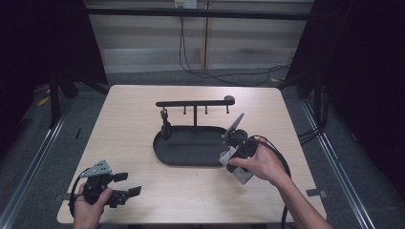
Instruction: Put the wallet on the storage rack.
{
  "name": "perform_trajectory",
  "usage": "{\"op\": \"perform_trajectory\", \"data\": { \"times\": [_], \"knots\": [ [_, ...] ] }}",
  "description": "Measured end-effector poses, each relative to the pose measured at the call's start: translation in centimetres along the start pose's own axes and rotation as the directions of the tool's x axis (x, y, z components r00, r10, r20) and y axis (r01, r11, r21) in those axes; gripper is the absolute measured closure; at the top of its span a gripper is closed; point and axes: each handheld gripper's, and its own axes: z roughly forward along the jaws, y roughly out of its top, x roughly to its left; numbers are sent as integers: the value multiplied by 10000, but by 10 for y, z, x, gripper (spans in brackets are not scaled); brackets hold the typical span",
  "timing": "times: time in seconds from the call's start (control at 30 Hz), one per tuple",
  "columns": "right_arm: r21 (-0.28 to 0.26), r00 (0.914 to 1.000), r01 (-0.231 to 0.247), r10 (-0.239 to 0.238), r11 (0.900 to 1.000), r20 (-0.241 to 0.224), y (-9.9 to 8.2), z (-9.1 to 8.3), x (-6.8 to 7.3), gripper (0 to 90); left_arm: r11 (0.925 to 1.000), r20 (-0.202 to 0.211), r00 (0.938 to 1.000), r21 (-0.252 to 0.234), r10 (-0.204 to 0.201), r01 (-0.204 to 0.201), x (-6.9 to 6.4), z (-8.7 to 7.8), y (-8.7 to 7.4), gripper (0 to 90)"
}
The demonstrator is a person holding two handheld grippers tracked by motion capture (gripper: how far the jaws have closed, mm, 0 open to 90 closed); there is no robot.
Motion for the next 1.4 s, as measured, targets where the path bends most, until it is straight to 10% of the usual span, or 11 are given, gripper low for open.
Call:
{"op": "perform_trajectory", "data": {
  "times": [1.07, 1.4],
  "knots": [
    [-1033, 9926, -1166, 1123, 9878, -460, 33, -20, -30, 348, 10000, 37, 10000, 34, -5, 5, -1, 1, 0, 177],
    [-1630, 9773, -2031, 1896, 9655, -947, 39, -18, -46, 348, 10000, 13, 10000, -11, 23, -23, 0, -1, 0, 178]
  ]
}}
